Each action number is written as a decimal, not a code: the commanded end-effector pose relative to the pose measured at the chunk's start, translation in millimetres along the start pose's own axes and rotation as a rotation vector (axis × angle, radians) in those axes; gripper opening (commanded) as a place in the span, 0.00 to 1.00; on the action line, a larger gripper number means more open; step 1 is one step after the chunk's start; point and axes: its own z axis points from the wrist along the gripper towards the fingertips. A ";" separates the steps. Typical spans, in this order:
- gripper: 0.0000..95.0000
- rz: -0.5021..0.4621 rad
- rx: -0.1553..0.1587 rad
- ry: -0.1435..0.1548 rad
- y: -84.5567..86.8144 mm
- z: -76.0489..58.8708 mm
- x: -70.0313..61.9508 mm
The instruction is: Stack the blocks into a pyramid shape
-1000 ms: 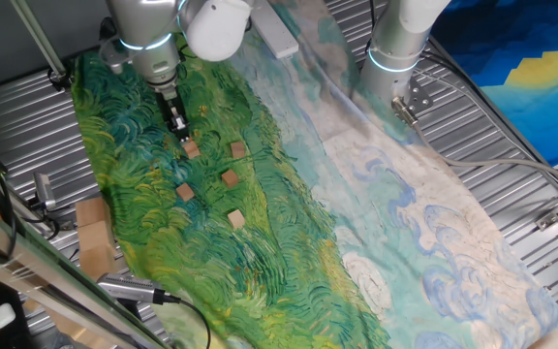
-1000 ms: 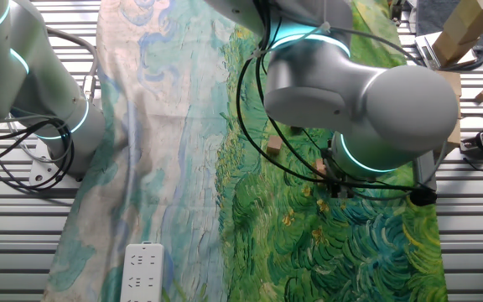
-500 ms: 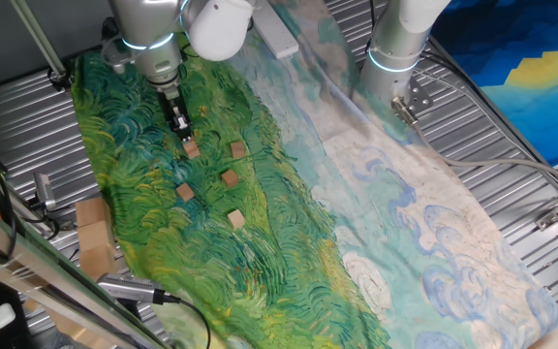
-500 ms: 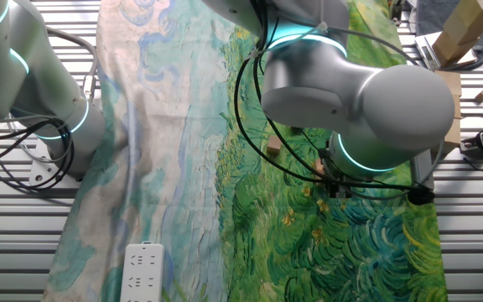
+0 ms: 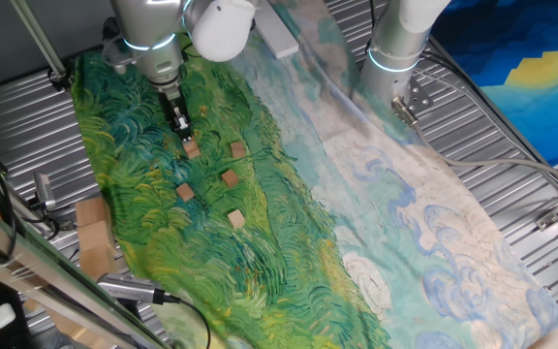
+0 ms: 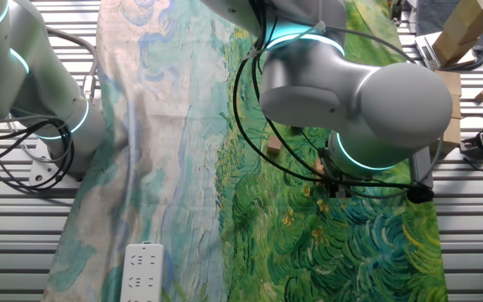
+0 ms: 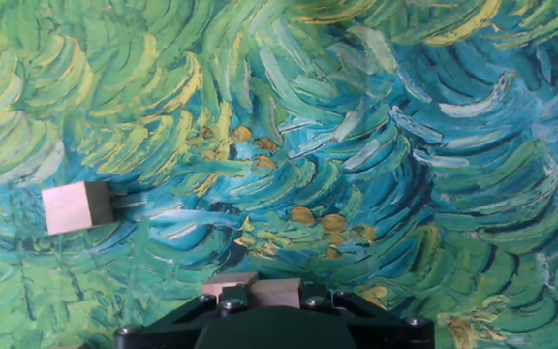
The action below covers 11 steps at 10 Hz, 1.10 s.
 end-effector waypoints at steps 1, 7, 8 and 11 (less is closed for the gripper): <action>0.20 -0.003 -0.004 -0.005 -0.2 0.3 -0.4; 0.60 -0.020 -0.021 -0.016 -0.2 0.4 -0.4; 0.60 -0.025 -0.020 -0.015 -0.2 0.4 -0.4; 0.40 -0.091 -0.022 -0.004 -7.9 -5.5 0.8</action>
